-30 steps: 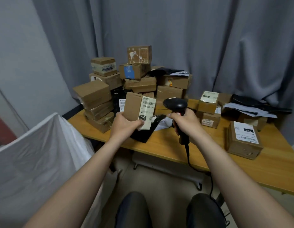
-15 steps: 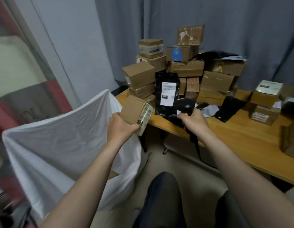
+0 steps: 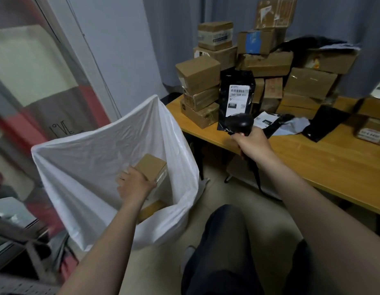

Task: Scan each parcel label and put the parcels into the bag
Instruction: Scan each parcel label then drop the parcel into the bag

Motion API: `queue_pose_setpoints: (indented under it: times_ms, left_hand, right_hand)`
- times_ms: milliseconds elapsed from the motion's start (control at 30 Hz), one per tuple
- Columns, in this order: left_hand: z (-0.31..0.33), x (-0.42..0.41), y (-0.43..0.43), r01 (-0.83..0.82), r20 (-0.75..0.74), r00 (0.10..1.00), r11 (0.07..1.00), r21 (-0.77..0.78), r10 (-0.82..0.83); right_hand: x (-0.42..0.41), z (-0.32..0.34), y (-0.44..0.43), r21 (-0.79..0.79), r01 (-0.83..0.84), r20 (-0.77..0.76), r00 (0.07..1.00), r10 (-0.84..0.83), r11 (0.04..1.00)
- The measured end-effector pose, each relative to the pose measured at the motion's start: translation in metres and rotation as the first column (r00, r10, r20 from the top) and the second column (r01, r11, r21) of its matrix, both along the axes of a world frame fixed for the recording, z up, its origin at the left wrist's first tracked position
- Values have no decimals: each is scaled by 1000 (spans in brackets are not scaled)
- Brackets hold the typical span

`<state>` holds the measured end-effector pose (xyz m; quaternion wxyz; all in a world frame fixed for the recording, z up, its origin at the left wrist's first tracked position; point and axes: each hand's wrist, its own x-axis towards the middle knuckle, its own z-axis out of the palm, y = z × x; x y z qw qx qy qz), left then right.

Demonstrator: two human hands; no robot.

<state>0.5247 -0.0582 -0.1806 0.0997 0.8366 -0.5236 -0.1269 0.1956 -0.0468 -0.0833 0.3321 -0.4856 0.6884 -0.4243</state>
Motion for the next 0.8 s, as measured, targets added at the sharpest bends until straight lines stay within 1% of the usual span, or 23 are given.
queue_pose_setpoints:
  times_ms: [133, 267, 467, 533, 633, 800]
  left_hand:
    - [-8, -17, -5, 22, 18, 1000, 998, 58, -23]
    - [2, -39, -19, 166, 33, 985, 978, 128, -172]
    - [47, -87, -46, 378, 78, 922, 926, 27, -379]
    - [64, -109, -57, 448, 92, 892, 893, -42, -443]
    - [87, -148, -72, 537, 70, 844, 836, -116, -532]
    - [123, -216, -101, 644, 86, 764, 748, -159, -640]
  right_hand:
    - [-3, -2, 0, 5, 2, -11, 1000, -2, 1000]
    - [-13, -1, 3, 6, 22, 6, 1000, -22, 1000]
    - [-39, 15, 8, -33, 64, 33, 997, -63, 997]
    - [-52, 22, 8, -48, 83, 44, 996, -80, 995]
    - [-72, 33, 8, -83, 132, 51, 990, -128, 988]
    - [-107, 49, 8, -134, 192, 57, 981, -186, 972]
